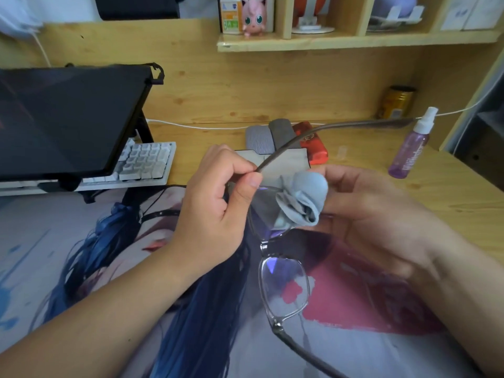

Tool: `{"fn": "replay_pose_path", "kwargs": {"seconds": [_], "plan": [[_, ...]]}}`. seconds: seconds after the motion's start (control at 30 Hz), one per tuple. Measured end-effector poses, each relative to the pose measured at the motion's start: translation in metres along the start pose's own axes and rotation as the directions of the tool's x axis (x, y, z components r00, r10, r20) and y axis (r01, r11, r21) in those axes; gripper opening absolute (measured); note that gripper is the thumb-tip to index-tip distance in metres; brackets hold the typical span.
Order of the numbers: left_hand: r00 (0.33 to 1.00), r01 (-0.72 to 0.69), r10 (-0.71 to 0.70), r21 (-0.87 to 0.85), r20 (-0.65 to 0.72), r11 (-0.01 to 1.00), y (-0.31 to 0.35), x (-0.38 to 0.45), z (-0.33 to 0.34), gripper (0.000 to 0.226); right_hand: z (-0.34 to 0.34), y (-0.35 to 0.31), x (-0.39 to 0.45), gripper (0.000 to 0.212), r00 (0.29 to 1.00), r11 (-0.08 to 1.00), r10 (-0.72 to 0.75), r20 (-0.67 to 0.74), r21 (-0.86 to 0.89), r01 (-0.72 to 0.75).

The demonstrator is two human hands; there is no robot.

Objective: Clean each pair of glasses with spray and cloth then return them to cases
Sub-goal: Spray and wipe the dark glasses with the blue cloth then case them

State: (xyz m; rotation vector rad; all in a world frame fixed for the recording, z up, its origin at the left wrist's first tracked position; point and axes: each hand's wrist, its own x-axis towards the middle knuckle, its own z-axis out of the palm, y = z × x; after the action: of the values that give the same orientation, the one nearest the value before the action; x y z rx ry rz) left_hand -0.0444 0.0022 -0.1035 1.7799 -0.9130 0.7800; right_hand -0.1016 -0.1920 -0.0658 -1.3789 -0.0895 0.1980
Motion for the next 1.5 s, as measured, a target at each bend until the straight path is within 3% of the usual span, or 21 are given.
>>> {"fn": "replay_pose_path", "kwargs": {"seconds": [0.13, 0.23, 0.3, 0.47, 0.57, 0.77, 0.93, 1.13, 1.27, 1.37, 1.5], "plan": [[0.997, -0.068, 0.067, 0.021, 0.025, 0.997, 0.009, -0.001, 0.004, 0.018, 0.008, 0.012, 0.004, 0.026, 0.997, 0.99, 0.035, -0.065, -0.137, -0.043], [0.998, -0.061, 0.06, 0.022, 0.023, 0.998, 0.009, -0.001, 0.005, 0.018, 0.012, 0.013, 0.002, 0.017, 0.995, 0.968, 0.103, -0.013, -0.227, -0.103], [0.997, -0.07, 0.07, 0.028, 0.023, 0.997, 0.009, -0.001, 0.005, 0.019, 0.014, 0.012, -0.001, 0.025, 0.99, 0.961, 0.136, 0.05, -0.25, -0.119], [0.995, -0.08, 0.08, 0.002, 0.063, 0.997, 0.013, -0.002, 0.009, 0.02, 0.014, 0.01, -0.003, 0.025, 0.991, 0.96, 0.097, 0.096, -0.271, -0.068], [0.996, -0.012, 0.015, -0.037, 0.084, 0.999, 0.01, -0.002, 0.009, 0.017, 0.01, 0.009, -0.003, 0.011, 0.986, 0.97, 0.101, 0.132, -0.231, -0.068], [0.989, 0.115, -0.103, -0.119, 0.106, 0.986, 0.006, -0.001, 0.005, 0.017, 0.008, 0.008, -0.003, 0.026, 0.947, 0.994, 0.112, 0.302, -0.024, -0.11], [0.993, 0.04, -0.027, -0.115, 0.114, 0.993, 0.01, -0.004, 0.012, 0.015, 0.009, 0.016, 0.001, 0.052, 0.965, 0.984, 0.161, 0.208, -0.107, -0.141], [0.993, 0.004, 0.005, -0.074, 0.12, 0.997, 0.013, -0.008, 0.023, 0.021, 0.014, 0.02, 0.001, 0.053, 0.988, 0.96, 0.085, 0.13, -0.277, -0.046], [0.994, 0.047, -0.038, -0.081, 0.107, 0.996, 0.015, -0.003, 0.021, 0.025, 0.016, 0.02, 0.0, 0.046, 0.993, 0.977, 0.004, 0.118, -0.211, 0.021], [0.988, 0.115, -0.099, -0.145, 0.116, 0.983, 0.017, -0.003, 0.018, 0.024, 0.018, 0.021, 0.002, 0.05, 0.995, 0.998, -0.043, 0.089, -0.031, 0.046], [0.981, 0.16, -0.137, -0.172, 0.138, 0.972, 0.017, -0.008, 0.012, 0.019, 0.011, 0.017, 0.007, 0.044, 0.998, 0.993, -0.037, -0.046, 0.109, 0.041]]}}
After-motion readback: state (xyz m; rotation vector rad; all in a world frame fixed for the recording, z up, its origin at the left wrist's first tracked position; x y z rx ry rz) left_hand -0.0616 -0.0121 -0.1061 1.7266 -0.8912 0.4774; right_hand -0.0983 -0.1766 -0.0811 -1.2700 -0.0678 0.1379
